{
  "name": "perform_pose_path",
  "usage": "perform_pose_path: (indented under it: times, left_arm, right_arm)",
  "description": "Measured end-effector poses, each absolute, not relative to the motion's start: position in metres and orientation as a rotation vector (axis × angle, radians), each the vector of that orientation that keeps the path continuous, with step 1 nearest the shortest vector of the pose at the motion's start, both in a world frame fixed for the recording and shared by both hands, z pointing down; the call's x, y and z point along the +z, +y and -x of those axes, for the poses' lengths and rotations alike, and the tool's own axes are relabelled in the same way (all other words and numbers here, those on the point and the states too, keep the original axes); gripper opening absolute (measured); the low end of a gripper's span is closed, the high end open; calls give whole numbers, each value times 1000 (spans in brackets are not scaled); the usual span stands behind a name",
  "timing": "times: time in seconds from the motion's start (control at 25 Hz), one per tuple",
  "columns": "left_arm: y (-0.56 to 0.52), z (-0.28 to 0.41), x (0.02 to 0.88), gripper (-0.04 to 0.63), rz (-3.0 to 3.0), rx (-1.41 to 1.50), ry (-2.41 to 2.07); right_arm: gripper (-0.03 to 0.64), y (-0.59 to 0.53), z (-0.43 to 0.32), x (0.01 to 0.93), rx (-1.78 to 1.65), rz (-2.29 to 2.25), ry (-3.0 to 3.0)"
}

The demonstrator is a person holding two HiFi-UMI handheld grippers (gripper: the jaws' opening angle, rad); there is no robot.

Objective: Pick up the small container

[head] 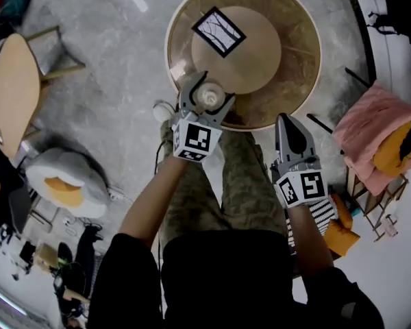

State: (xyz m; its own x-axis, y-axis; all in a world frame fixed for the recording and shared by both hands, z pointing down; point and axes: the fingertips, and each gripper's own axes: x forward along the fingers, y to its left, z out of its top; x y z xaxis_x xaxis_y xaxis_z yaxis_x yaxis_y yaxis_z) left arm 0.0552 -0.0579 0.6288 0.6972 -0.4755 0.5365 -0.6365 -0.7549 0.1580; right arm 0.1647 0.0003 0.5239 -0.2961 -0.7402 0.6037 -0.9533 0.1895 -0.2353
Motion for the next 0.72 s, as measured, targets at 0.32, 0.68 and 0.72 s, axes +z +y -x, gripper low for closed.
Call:
perform_pose_path:
  times: [0.32,0.68,0.72]
  left_arm:
    - [-24,-37,435,362,-2541,644,-877]
    - [-30,-14,278,360,-2617,628,-883]
    - [-32,-14,268,360,-2641,621,-882]
  right_arm:
    - [14,-8,-187,372,647,-1772,-2078]
    - [14,-2,-200,223,418,-1942,-2057]
    - [14,-1,-206,212,399,-1966,-2045]
